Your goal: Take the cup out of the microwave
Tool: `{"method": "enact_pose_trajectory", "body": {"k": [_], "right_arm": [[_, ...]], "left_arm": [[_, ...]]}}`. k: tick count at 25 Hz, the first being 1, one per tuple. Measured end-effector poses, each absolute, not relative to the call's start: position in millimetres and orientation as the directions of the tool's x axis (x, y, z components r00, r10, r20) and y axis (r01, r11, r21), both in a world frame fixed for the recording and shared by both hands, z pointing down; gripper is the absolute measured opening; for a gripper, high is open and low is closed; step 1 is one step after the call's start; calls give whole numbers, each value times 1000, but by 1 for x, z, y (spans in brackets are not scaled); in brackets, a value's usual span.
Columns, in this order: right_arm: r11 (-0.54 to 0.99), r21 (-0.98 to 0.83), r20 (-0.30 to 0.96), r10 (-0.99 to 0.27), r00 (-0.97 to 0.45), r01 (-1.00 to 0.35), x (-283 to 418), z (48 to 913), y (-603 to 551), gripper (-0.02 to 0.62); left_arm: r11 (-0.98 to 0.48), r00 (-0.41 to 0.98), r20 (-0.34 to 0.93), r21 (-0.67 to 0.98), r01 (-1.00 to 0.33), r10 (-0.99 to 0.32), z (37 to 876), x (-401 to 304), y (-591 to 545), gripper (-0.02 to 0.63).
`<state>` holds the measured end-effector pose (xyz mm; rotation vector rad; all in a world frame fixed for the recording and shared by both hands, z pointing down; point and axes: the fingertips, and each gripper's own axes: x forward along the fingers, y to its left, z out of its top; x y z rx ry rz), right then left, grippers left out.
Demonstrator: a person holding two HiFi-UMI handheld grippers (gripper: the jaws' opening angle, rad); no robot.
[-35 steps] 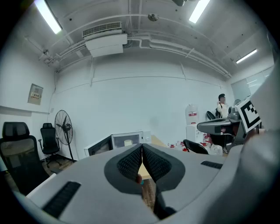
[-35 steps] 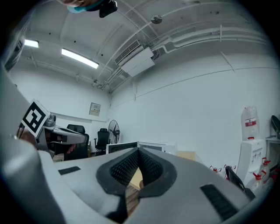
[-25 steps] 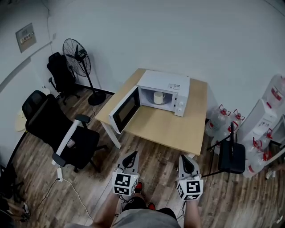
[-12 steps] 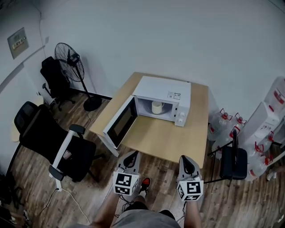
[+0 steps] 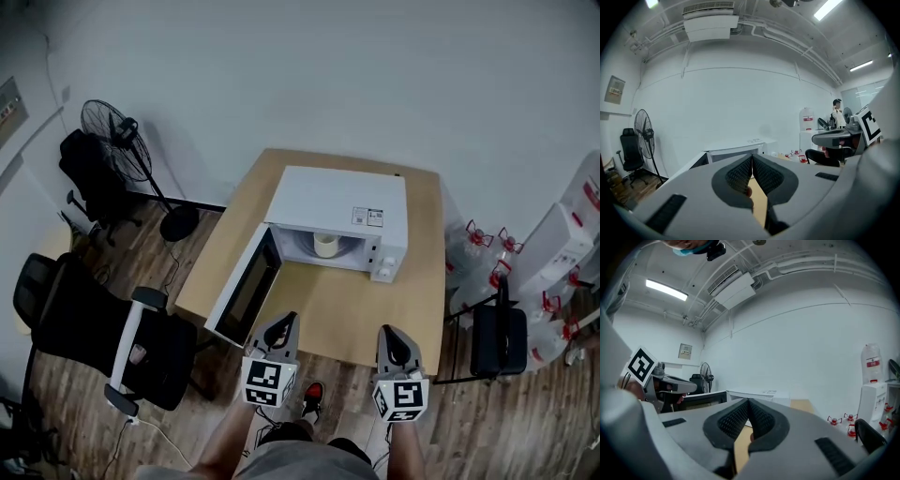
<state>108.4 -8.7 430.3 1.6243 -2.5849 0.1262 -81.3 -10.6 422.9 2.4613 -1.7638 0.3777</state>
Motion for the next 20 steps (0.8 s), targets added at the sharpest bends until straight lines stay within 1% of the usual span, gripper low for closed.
{"method": "enact_pose_trajectory", "body": {"k": [8,20], "right_arm": [[391,-24,167,-906,-389,-920,86,459,-74,13],[342,-33,248,-907,-339,-939,64,516,-153,13]], "left_arm": [[-392,366,273,-44,-919,-889,445,-91,-85,23],[-450,423,329,-6,-893,-844,505,-101,-177,23]]}}
